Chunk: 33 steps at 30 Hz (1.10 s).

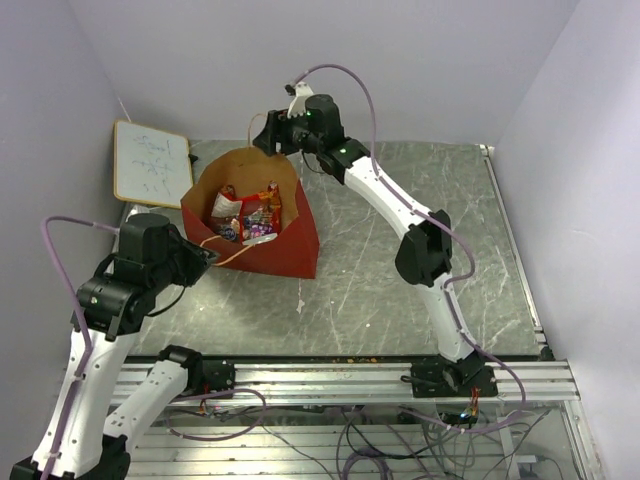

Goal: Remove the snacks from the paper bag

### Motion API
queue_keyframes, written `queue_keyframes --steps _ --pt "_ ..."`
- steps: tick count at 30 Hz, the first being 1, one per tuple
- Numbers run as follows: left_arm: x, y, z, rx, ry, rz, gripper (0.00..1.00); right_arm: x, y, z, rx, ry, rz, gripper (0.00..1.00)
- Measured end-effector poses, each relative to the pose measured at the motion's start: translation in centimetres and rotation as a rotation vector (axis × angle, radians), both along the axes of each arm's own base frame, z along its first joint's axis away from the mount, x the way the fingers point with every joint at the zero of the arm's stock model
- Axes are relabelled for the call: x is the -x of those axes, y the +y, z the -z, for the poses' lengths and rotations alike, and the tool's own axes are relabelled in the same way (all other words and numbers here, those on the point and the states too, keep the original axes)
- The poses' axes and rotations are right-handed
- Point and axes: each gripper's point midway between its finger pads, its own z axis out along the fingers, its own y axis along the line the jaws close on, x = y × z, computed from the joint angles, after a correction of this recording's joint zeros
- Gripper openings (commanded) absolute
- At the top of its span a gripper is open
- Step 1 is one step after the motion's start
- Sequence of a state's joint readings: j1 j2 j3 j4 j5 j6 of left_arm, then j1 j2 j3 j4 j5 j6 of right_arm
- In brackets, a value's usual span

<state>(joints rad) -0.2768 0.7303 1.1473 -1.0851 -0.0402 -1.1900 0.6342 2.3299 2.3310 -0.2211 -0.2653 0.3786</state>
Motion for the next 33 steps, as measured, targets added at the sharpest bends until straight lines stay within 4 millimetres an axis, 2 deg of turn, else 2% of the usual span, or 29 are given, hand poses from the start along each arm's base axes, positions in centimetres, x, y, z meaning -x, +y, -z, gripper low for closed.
queue_keyframes --steps 6,7,10,13,15,22,25,30,33 --pt "-0.3 0.5 0.2 -0.064 0.011 0.016 0.07 -1.6 0.9 0.2 -0.027 -0.03 0.017 0.03" --pt "-0.4 0.6 0.0 -0.076 0.008 0.016 0.07 -1.7 0.8 -0.1 -0.031 -0.035 0.025 0.0" --pt "-1.3 0.8 -1.2 -0.115 -0.012 0.021 0.07 -1.1 0.0 -0.6 -0.027 -0.019 0.045 0.0" --pt "-2.6 0.9 -3.3 -0.161 -0.04 0.037 0.07 0.7 -1.3 -1.3 -0.01 0.02 0.049 0.0" --pt "-3.9 1.0 -4.5 -0.205 -0.051 0.047 0.07 2.9 -2.8 -2.0 0.013 0.062 0.049 0.0" --pt "-7.3 1.3 -5.4 -0.301 -0.046 0.047 0.07 9.4 -6.4 -4.5 0.038 0.163 0.043 0.0" --pt "-9.3 0.9 -5.3 -0.317 -0.043 0.066 0.07 11.6 -7.8 -4.1 0.047 0.214 0.052 0.0" --pt "-13.4 0.3 -4.4 -0.315 -0.022 0.1 0.07 16.8 -10.4 -1.3 0.091 0.326 0.068 0.0" --pt "-15.7 0.7 -4.8 -0.302 -0.022 0.116 0.07 19.3 -11.6 -1.3 0.093 0.366 0.069 0.0"
